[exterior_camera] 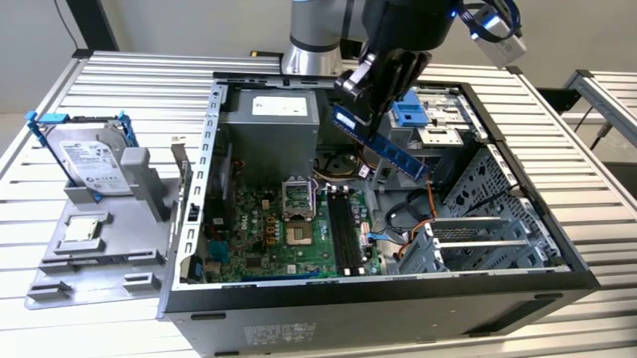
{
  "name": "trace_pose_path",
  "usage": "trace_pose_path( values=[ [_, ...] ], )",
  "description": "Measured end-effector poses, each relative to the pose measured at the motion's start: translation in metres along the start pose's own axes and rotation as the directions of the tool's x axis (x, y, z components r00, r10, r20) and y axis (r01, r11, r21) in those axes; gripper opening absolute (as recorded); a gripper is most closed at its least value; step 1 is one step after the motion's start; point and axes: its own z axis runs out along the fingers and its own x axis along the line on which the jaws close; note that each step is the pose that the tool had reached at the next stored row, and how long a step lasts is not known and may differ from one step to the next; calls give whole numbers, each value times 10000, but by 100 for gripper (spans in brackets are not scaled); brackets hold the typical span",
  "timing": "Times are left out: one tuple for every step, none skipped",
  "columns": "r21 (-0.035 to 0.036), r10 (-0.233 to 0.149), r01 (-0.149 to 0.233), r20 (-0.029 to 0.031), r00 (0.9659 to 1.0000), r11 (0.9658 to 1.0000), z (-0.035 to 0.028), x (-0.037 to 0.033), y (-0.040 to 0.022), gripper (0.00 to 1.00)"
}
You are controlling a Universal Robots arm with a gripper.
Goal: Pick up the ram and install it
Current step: 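Insert the ram into the slot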
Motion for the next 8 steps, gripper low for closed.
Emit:
trace_pose_path(
  values=[
    [-2,67,-67,3,10000,10000,0,0,0,0],
    [-3,129,-129,6,9999,9999,0,0,0,0],
    [-4,196,-196,8,9998,9998,0,0,0,0],
    [-6,259,-259,11,9997,9997,0,0,0,0],
    [-7,324,-324,14,9995,9995,0,0,0,0],
    [-9,383,-383,16,9993,9993,0,0,0,0],
    [-10,449,-449,19,9990,9990,0,0,0,0],
    [-12,512,-512,21,9987,9987,0,1,1,0]
  ],
)
